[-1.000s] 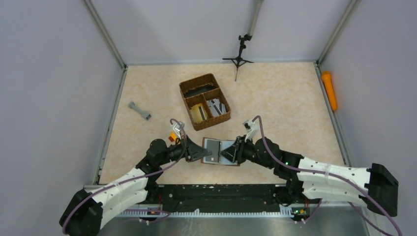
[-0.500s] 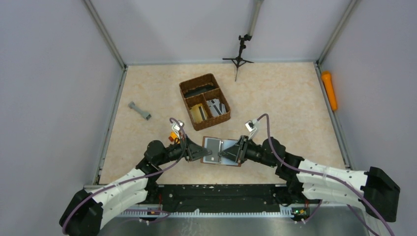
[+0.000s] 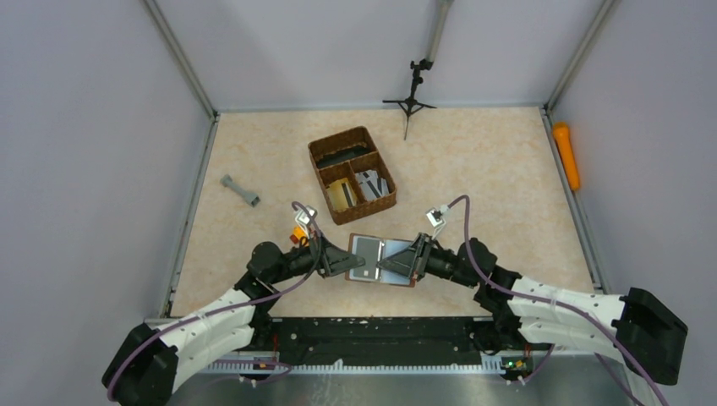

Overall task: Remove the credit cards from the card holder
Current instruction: Remove the credit card from the card holder.

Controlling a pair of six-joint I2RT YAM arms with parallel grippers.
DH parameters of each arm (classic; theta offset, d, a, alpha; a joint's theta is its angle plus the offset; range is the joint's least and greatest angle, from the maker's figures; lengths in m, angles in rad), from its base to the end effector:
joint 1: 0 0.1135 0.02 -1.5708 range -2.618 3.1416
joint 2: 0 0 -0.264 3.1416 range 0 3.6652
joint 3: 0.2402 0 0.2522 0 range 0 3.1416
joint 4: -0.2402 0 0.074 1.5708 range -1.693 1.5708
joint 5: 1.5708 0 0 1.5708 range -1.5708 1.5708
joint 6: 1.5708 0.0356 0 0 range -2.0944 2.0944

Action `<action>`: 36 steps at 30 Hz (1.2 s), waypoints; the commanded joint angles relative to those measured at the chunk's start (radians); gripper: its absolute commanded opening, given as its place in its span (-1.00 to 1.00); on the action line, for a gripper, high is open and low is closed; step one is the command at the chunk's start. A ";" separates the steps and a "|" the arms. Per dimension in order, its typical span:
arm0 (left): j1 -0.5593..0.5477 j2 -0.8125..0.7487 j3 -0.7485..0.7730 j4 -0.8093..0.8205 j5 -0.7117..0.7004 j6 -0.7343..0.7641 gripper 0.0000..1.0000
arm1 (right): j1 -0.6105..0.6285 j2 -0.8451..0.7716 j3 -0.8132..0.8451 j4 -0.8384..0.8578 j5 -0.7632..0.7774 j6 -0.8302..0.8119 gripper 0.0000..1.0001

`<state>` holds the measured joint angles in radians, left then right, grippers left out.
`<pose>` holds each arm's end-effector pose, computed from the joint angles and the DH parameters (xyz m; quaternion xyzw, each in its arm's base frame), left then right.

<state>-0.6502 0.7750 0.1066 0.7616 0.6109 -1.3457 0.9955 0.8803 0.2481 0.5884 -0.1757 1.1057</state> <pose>0.1178 -0.1153 0.2031 -0.0098 0.6795 -0.7023 0.2120 0.1003 0.1660 0.2159 -0.0209 0.7219 0.6292 0.2874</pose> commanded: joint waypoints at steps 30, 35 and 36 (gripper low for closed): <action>-0.029 -0.043 0.002 0.043 -0.052 0.013 -0.67 | -0.065 -0.118 0.015 -0.139 -0.038 -0.025 -0.60; -0.029 0.004 0.008 0.087 -0.032 0.000 -0.68 | -0.064 -0.089 0.014 -0.027 -0.085 -0.010 -0.28; -0.029 0.013 0.008 0.096 -0.027 -0.003 -0.68 | -0.065 -0.083 0.016 -0.016 -0.089 -0.007 -0.26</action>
<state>-0.6754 0.7654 0.0971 0.7456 0.5613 -1.3403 0.9394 0.7803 0.2474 0.4644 -0.2234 1.1007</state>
